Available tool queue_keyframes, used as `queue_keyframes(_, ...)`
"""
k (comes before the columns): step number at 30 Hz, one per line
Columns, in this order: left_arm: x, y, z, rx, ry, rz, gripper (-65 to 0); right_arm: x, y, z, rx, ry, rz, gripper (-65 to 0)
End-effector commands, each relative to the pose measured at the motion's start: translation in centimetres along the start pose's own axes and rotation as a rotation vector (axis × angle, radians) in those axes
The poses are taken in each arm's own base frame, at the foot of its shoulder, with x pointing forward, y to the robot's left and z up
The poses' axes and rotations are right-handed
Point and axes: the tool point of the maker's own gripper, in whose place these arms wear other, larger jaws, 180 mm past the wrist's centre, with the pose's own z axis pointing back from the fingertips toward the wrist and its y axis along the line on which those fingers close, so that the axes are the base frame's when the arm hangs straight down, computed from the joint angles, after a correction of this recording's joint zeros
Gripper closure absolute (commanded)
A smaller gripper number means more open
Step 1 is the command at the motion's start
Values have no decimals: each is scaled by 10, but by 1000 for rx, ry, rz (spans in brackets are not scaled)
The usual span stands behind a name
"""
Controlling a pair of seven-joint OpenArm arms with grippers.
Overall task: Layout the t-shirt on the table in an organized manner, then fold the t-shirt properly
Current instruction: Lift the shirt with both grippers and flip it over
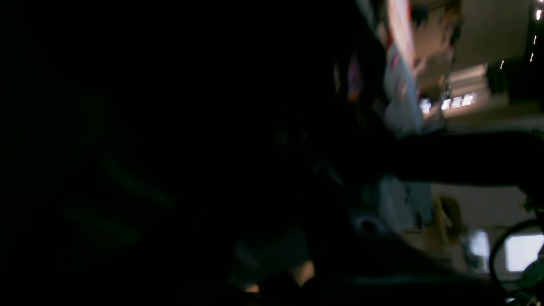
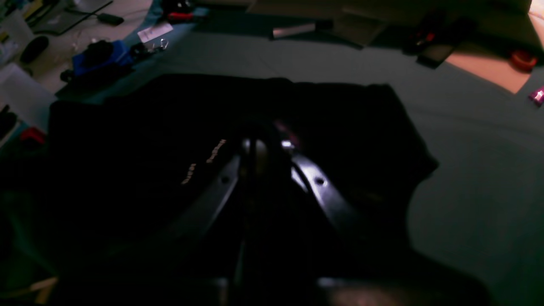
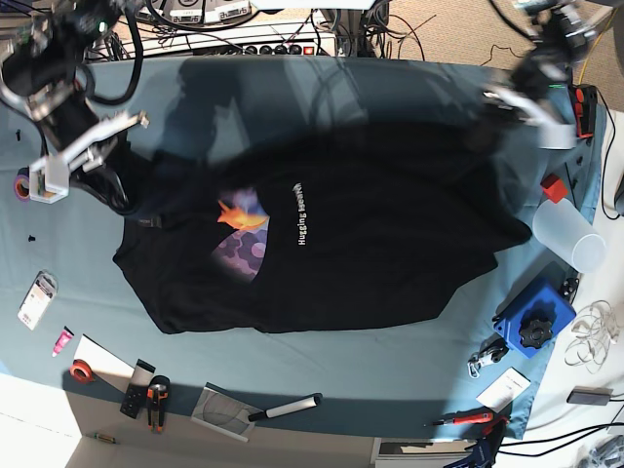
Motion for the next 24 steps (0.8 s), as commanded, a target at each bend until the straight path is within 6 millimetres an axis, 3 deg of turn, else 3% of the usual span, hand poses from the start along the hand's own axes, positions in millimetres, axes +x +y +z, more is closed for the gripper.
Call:
queue_keyframes(1, 14, -5, 8, -19, -45, -19, 0, 15, 7, 6, 9, -60, 29, 0)
queue_keyframes(8, 40, -8, 37, -59, -120, -64, 0, 5, -8, 31, -89, -83, -60, 0)
queue_keyframes(14, 59, 3, 57, -1, -147, -135, 0, 21, -20, 38, -128, -148, -36, 0)
queue_keyframes(18, 100, -3, 64, 5, -212, -240, 0, 52, -30, 35, -155, -246, 27, 0)
queue_keyframes(24, 177, -38, 60, -63, -328, -471, 0, 111, -51, 39, -243, -428, 151, 0)
